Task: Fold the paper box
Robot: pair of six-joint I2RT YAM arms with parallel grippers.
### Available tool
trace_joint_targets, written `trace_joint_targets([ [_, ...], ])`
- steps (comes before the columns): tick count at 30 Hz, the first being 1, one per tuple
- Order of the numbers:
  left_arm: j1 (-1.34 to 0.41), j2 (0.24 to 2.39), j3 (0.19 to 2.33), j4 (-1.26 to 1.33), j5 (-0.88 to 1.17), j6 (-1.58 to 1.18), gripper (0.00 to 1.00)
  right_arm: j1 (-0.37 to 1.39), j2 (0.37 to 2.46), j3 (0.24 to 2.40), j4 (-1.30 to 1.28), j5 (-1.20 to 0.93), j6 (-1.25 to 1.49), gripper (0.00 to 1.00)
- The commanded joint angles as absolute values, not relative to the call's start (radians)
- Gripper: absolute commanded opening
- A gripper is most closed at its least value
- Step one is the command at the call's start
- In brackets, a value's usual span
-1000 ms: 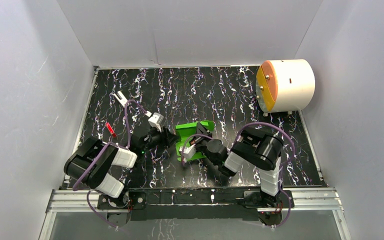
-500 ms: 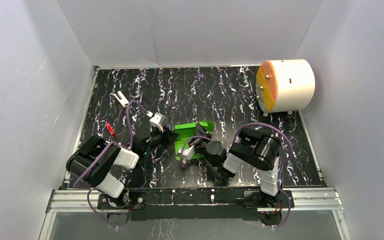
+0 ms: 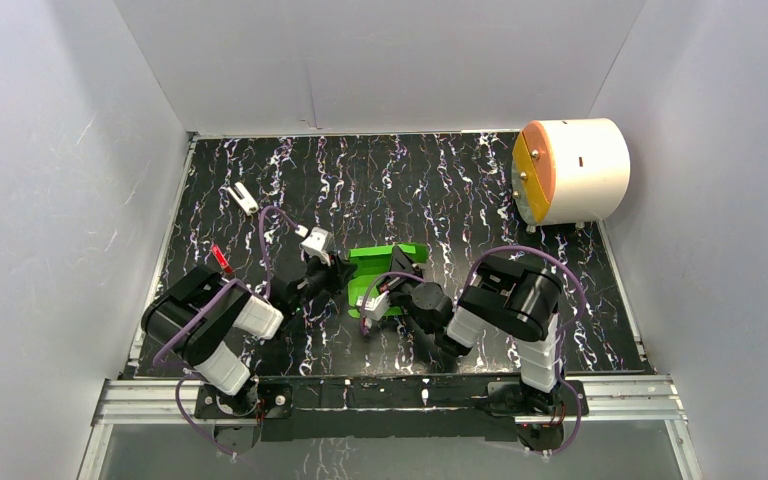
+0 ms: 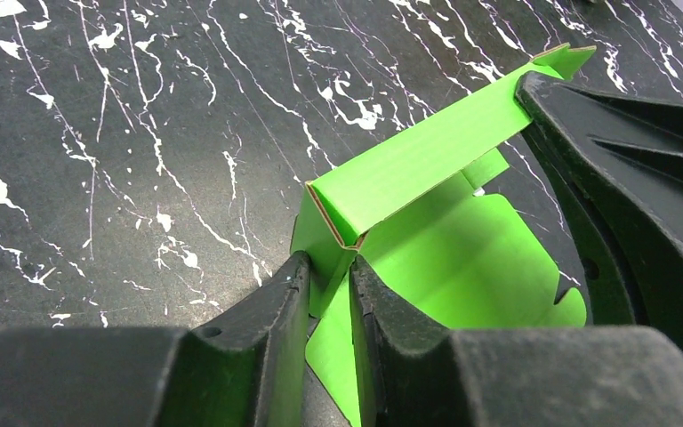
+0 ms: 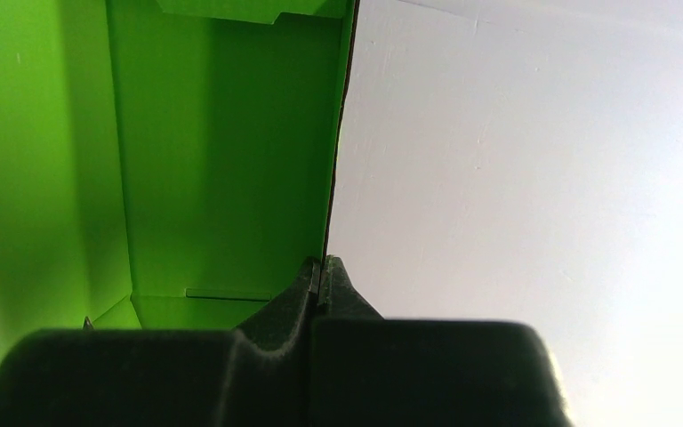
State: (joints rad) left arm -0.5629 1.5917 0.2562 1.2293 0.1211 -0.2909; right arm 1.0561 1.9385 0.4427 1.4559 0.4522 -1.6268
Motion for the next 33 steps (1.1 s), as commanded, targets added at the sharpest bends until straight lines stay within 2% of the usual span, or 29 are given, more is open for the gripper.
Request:
trace_joint_targets([
  [1, -0.584, 1.605, 0.265, 1.344, 0.023, -0.26, 0.19, 1.089, 1.933, 0.443, 1.469, 0.405, -1.617, 0.0],
  [21, -0.672, 1.721, 0.316, 1.553, -0.234, -0.255, 0.1, 1.131, 1.879, 0.478, 1.309, 0.385, -1.521, 0.0],
  [33, -0.696, 1.814, 0.368, 1.65, -0.458, -0.288, 0.03, 1.15, 1.79, 0.537, 1.071, 0.339, -1.364, 0.0],
])
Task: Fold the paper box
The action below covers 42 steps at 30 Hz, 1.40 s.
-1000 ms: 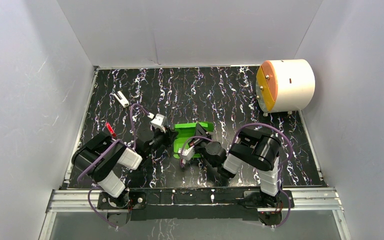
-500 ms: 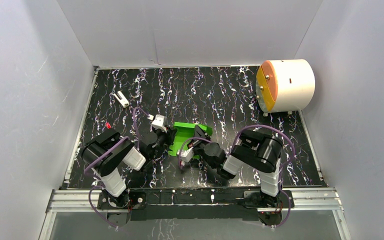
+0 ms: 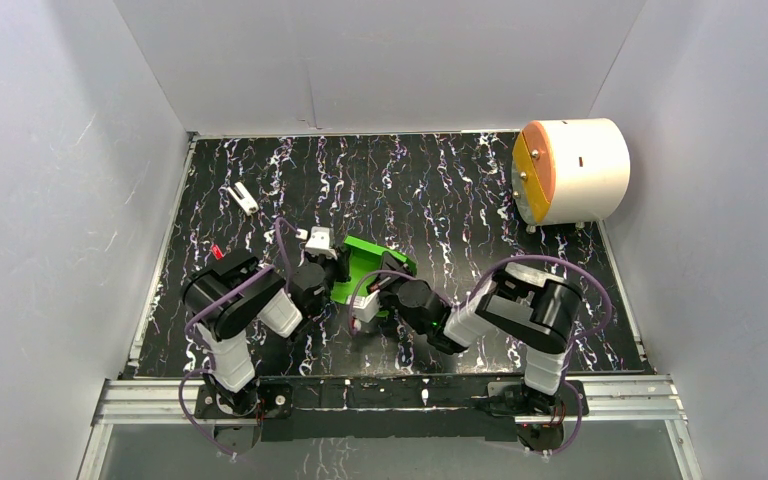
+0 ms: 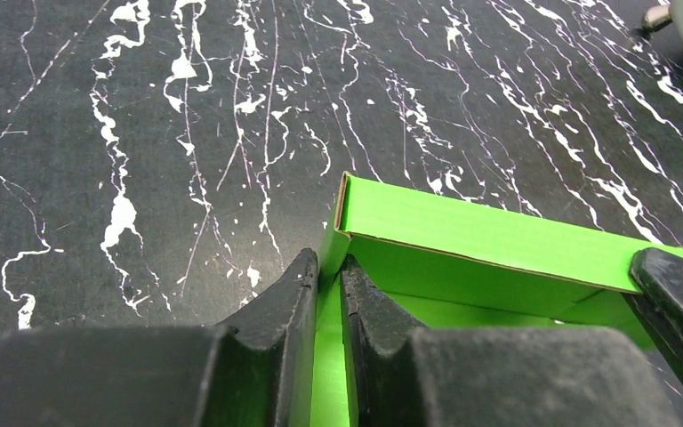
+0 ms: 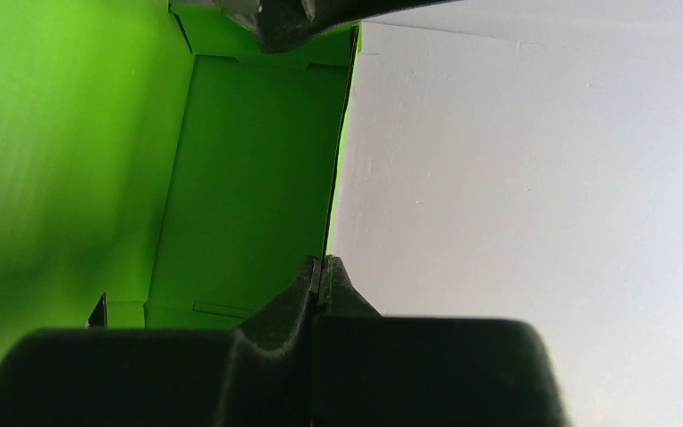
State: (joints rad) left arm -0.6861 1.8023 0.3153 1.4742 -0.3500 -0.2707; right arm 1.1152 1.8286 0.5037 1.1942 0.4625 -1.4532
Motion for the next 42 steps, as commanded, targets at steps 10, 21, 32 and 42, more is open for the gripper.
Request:
trace_joint_targets([
  [10, -0.712, 1.832, 0.36, 1.66, -0.707, -0.331, 0.0, 1.15, 1.739, 0.593, 0.907, 0.322, -1.197, 0.0],
  [21, -0.711, 1.891, 0.298, 1.657, -0.834, -0.447, 0.0, 1.107, 1.735, 0.624, 0.89, 0.302, -1.027, 0.0],
  [32, -0.712, 1.867, 0.278, 1.633, -0.865, -0.438, 0.0, 1.103, 1.716, 0.712, 0.732, 0.262, -0.88, 0.0],
  [42, -0.704, 1.911, 0.231, 1.796, -0.655, -0.329, 0.0, 1.103, 1.754, 0.782, 0.655, 0.26, -0.789, 0.0],
])
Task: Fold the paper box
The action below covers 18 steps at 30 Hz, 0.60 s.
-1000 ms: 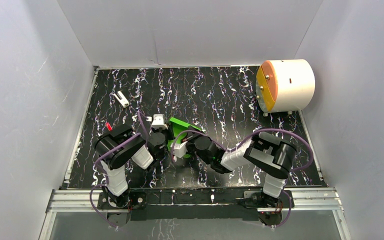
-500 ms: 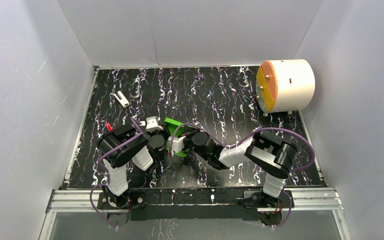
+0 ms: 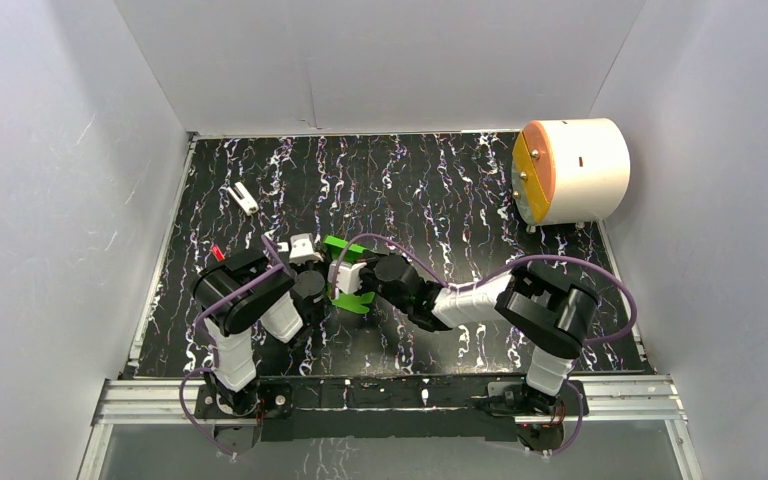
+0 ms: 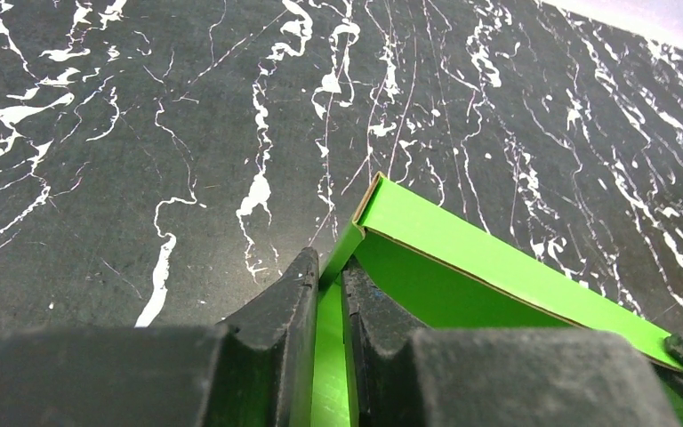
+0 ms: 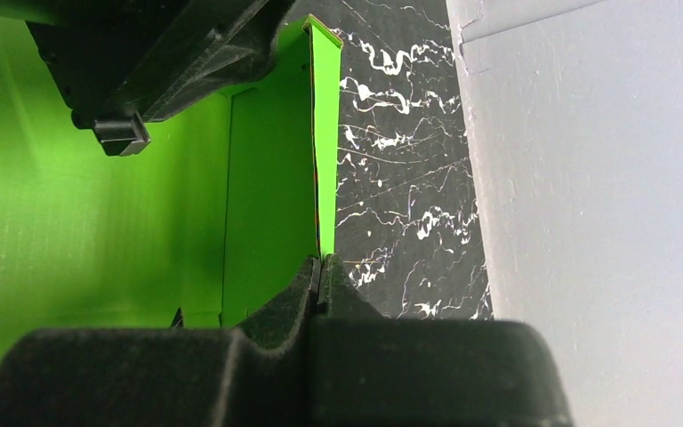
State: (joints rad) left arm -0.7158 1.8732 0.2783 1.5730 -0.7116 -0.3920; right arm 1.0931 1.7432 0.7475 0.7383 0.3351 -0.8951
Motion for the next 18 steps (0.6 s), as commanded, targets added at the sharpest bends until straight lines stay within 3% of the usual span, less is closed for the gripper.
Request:
trace_joint_targets([
  [1, -0.7, 1.914, 0.229, 1.796, -0.643, -0.325, 0.0, 1.103, 1.756, 0.785, 0.651, 0.254, -0.781, 0.0],
  [18, -0.595, 1.904, 0.236, 1.801, -0.426, -0.33, 0.14, 1.101, 1.77, 0.773, 0.677, 0.206, -0.79, 0.0],
])
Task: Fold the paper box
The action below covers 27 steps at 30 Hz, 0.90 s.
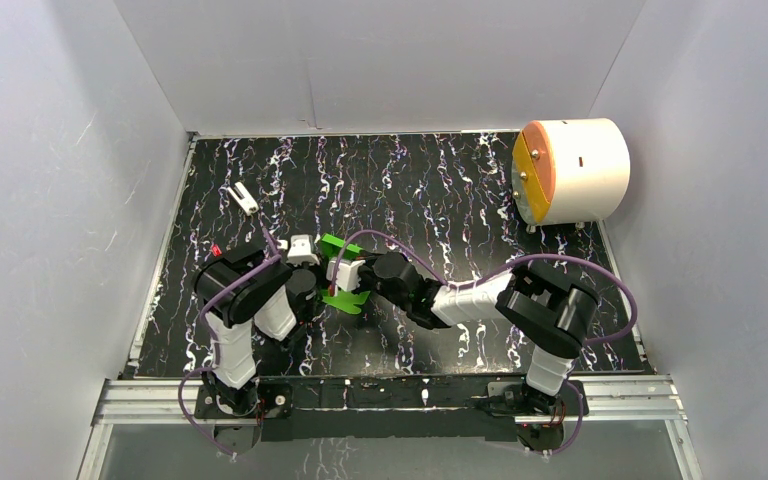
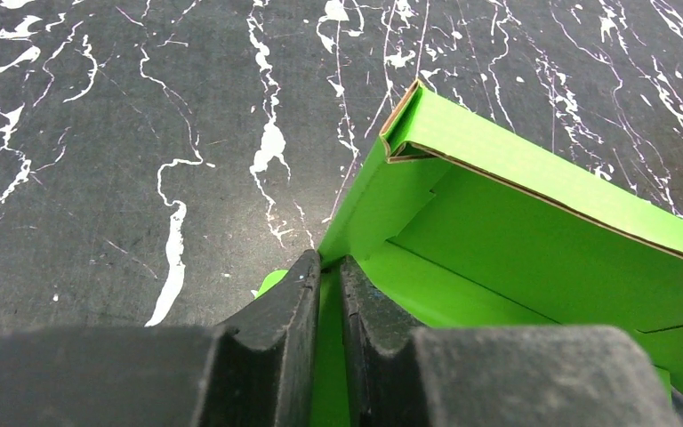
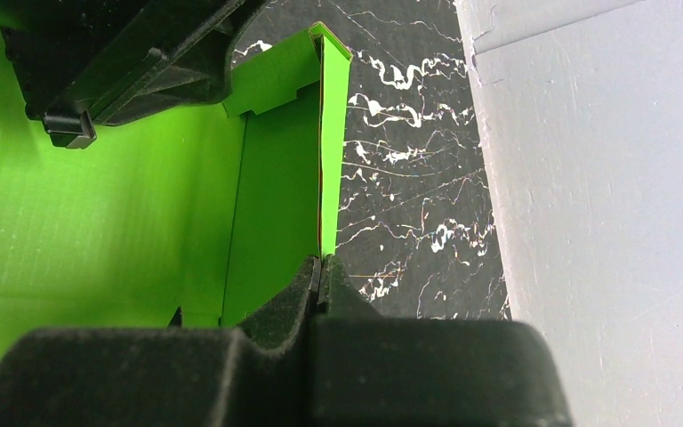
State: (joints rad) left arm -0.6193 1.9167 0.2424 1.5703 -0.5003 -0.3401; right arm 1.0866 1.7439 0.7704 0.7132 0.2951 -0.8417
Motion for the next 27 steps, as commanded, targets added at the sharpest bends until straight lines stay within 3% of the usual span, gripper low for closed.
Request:
trace_joint_targets([
  [1, -0.583, 1.895, 0.228, 1.801, -0.4, -0.339, 0.14, 1.101, 1.772, 0.774, 0.676, 0.206, -0.791, 0.0],
  [6, -0.523, 1.83, 0.206, 1.799, -0.264, -0.338, 0.24, 1.101, 1.777, 0.778, 0.665, 0.202, -0.796, 0.0],
  [12, -0.467, 1.764, 0.201, 1.777, -0.167, -0.326, 0.27, 1.101, 1.782, 0.784, 0.658, 0.189, -0.795, 0.0],
  [27, -0.415, 1.802, 0.255, 1.752, -0.074, -0.284, 0.17, 1.101, 1.781, 0.798, 0.611, 0.143, -0.796, 0.0],
])
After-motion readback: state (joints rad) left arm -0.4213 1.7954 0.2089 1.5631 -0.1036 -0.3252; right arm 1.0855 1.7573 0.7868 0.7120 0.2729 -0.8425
